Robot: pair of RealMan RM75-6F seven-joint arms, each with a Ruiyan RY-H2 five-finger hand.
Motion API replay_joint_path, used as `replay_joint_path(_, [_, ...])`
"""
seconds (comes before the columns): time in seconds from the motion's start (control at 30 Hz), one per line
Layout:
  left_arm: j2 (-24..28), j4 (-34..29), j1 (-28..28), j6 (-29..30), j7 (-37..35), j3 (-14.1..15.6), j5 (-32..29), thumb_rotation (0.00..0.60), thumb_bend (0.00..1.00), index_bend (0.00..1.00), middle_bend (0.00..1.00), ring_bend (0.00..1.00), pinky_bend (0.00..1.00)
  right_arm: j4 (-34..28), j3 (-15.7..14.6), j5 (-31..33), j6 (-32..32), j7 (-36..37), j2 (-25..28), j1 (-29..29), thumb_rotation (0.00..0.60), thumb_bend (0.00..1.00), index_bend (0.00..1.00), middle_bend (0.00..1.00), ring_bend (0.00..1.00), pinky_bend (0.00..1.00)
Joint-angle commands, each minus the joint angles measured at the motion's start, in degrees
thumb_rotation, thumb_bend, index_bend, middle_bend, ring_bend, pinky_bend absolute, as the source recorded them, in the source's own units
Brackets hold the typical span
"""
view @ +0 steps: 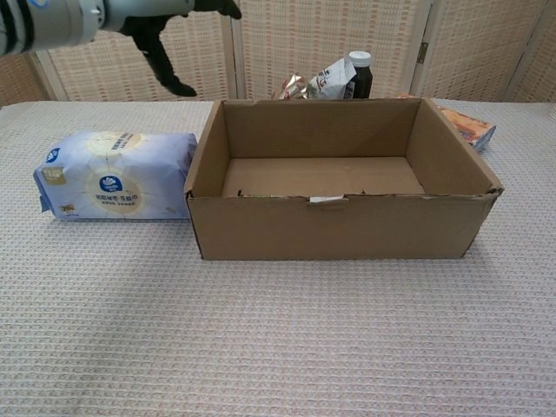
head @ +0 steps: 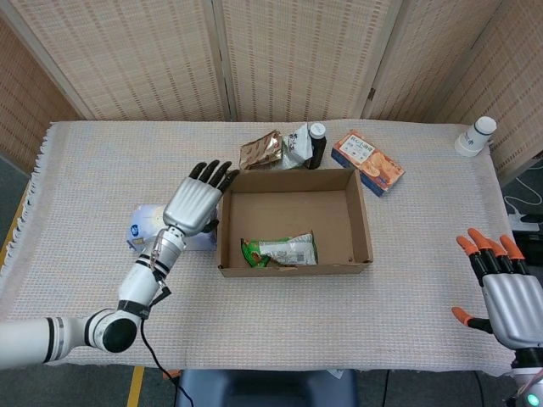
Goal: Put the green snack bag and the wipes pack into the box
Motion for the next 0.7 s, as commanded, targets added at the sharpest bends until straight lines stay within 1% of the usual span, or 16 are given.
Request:
replay_joint_path(0.03, [9.3, -4.7, 1.4, -8.4, -1.8, 3.8, -8.3, 0.6, 0.22, 0.0, 0.0, 0.0, 0.11, -0.1, 0.0, -0.2, 0.1, -0.1, 0.0, 0.0, 0.6, 0.0, 0.1, 0.01, 0.0, 0.0])
replay_joint_path(0.1, [10.9, -4.7, 1.4, -10.8, -3.1, 5.4, -9.7, 0.6, 0.22, 0.0, 0.0, 0.0, 0.11, -0.2, 0.1, -0.3, 0.1, -0.2, -0.1, 0.1, 0.6, 0.0, 0.1, 0.01, 0.0, 0.0])
replay_joint_path(0.17, [11.3, -4.1, 1.2, -11.9, -4.2, 6.7, -9.8, 0.6, 0.22, 0.0, 0.0, 0.0, 0.1, -0.2, 0.0, -0.4, -0.1, -0.3, -0.1, 0.2, 0.6, 0.0, 0.1, 0.01, 0.0, 0.0])
replay_joint_path(0.27, [10.7, -2.7, 0.9, -12.8, -6.1, 7.9, -9.9, 0.6, 0.22, 0.0, 0.0, 0.0, 0.1, -0.2, 0.0, -0.5, -0.4, -0.6, -0.3, 0.3, 0.6, 0.0, 0.1, 0.01, 0.0, 0.0])
replay_joint_path(0.43, [9.9, -1.0, 0.4, -13.2, -7.1, 8.7, -9.5, 0.6, 0.22, 0.0, 0.0, 0.0, 0.1, -0.2, 0.0, -0.4, -0.4, -0.8, -0.4, 0.4, 0.6, 0.0, 0.1, 0.01, 0.0, 0.0])
replay_joint_path(0.5, [8.8, 1.2, -0.2, -13.5, -8.2, 9.2, -9.4, 0.6, 0.22, 0.0, 0.0, 0.0, 0.09, 0.0, 0.1, 0.1, -0.3, -0.9, -0.5, 0.4, 0.6, 0.0, 0.1, 0.01, 0.0, 0.0])
replay_joint_path(0.53, [7.9, 3.2, -0.6, -13.6, -8.3, 9.3, -9.1, 0.6, 0.22, 0.0, 0.0, 0.0, 0.09, 0.1, 0.2, 0.3, -0.2, -1.0, -0.5, 0.4, 0.6, 0.0, 0.1, 0.01, 0.0, 0.0])
replay_joint_path(0.57, [6.7, 6.1, -1.2, -14.3, -8.1, 9.9, -8.4, 0.6, 0.22, 0.0, 0.0, 0.0, 0.09, 0.2, 0.3, 0.5, 0.0, -1.1, -0.6, 0.4, 0.6, 0.0, 0.1, 0.01, 0.0, 0.0])
replay_joint_path(0.63, [5.9, 8.8, -1.9, -15.7, -8.5, 10.6, -8.0, 0.6, 0.22, 0.0, 0.0, 0.0, 0.09, 0.3, 0.3, 0.7, 0.0, -1.4, -0.7, 0.4, 0.6, 0.0, 0.1, 0.01, 0.0, 0.0])
replay_joint_path(0.7, [5.2, 11.8, -2.7, -18.0, -9.5, 11.2, -9.1, 0.6, 0.22, 0.0, 0.0, 0.0, 0.09, 0.3, 0.2, 0.8, 0.1, -1.9, -0.9, 0.4, 0.6, 0.0, 0.1, 0.01, 0.0, 0.0])
